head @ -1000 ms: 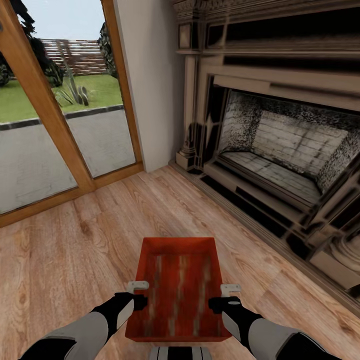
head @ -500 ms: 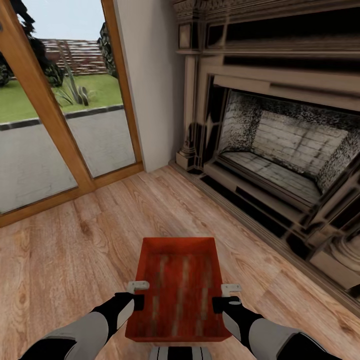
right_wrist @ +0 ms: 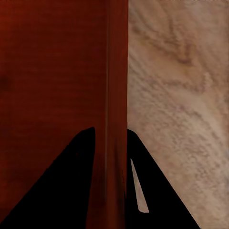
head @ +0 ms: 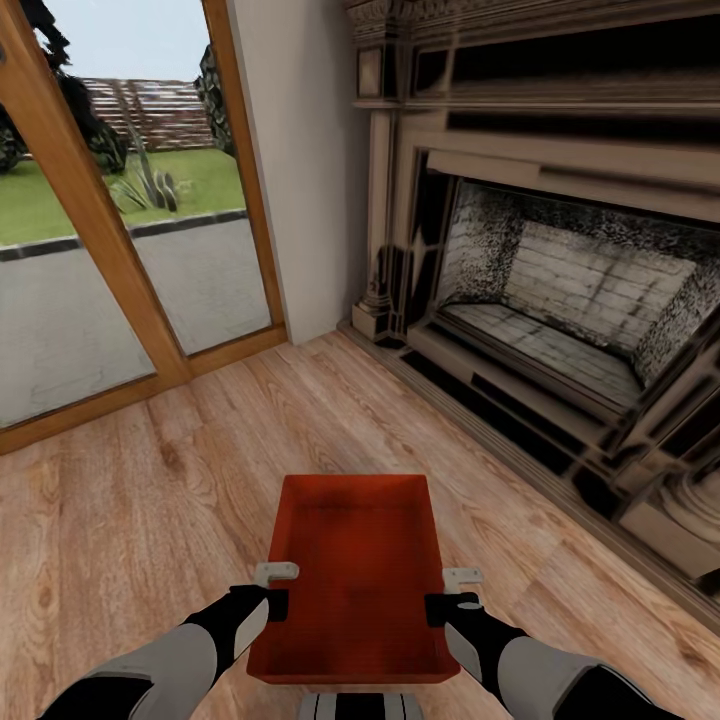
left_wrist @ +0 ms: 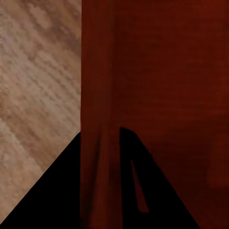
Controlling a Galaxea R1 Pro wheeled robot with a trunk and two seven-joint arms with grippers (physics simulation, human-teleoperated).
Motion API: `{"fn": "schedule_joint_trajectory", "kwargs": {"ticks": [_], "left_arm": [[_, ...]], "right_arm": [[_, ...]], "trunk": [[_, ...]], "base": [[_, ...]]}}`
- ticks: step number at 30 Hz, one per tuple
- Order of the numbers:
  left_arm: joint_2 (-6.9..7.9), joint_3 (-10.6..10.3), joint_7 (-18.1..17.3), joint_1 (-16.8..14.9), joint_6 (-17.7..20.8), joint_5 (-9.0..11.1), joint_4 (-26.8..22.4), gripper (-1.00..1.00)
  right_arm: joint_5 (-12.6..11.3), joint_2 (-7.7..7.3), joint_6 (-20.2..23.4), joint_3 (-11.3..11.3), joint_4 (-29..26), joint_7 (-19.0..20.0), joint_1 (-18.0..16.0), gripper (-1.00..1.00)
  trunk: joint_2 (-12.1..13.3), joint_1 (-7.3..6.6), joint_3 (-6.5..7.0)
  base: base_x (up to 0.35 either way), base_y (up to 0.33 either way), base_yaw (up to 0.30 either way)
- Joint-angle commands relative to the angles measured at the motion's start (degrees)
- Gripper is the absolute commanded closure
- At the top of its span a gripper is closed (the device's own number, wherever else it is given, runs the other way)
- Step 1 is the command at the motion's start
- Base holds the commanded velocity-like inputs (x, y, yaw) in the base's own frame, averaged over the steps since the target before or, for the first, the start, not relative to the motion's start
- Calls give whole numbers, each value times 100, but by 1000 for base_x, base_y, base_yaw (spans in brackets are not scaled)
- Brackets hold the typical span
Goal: Move the two storage containers from the living room to the garage. In the garage, place one container on the floor and stack the other container on top of it (either order is fine).
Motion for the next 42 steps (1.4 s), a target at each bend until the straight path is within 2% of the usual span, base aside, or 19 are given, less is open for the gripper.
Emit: {"fn": "schedule_joint_trajectory", "kwargs": {"ticks": [1,11,42], "left_arm": [[-1,3,27,-1,33,15,-16,100],[-8,3,54,1,49,20,-16,100],[3,3,45,1,55,23,-16,100]], "right_arm": [[-77,1,-2,60,-1,-13,1,100],[-68,1,-28,60,-1,-7,4,100],[-59,1,-5,64,-1,-7,0,100]], "trunk": [[-1,-1,-4],[0,-3,18],[1243,-684,575]], "base": [[0,0,0],[0,0,0],[0,0,0]]}}
